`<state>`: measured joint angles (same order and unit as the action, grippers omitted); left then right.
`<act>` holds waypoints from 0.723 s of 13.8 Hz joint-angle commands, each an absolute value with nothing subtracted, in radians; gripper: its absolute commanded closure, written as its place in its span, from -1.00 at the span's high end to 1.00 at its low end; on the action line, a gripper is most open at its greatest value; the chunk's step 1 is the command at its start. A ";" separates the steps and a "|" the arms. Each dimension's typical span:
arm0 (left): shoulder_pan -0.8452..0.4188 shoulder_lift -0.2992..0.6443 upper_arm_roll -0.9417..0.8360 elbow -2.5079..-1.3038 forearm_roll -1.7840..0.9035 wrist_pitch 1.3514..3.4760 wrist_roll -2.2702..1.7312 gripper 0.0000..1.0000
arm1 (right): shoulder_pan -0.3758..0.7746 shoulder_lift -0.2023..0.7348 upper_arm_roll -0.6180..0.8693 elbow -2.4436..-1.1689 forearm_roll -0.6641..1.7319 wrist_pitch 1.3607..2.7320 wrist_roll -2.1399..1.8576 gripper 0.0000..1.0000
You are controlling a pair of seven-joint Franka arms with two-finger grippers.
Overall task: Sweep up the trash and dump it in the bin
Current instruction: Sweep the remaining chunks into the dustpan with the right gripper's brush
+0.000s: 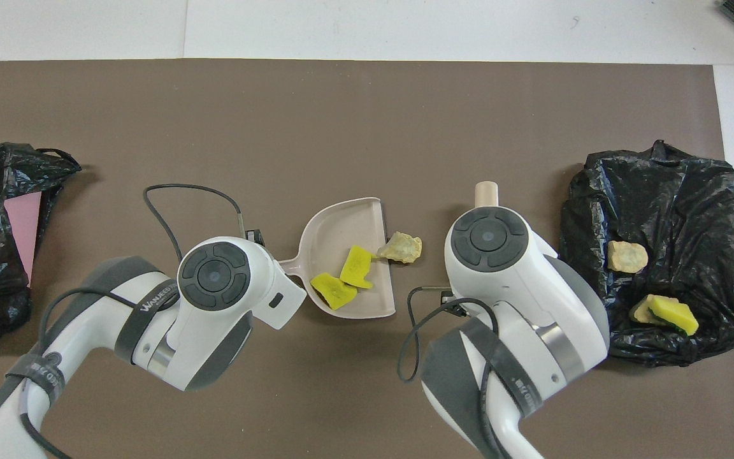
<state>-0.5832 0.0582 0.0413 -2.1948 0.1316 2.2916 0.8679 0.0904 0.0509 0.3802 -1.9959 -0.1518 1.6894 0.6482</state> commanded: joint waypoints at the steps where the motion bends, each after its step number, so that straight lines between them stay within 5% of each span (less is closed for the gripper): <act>1: -0.616 0.046 0.043 -2.210 0.137 2.300 0.751 -1.00 | 0.009 0.003 0.397 -2.096 -0.195 1.716 0.567 -1.00; 4: -0.632 0.041 0.041 -2.201 0.137 2.247 0.691 -1.00 | -0.041 -0.080 0.397 -2.261 -0.180 1.871 0.390 -1.00; 10: -0.658 0.031 0.041 -2.201 0.137 2.187 0.640 -1.00 | 0.033 0.001 0.399 -2.234 0.000 1.963 0.241 -1.00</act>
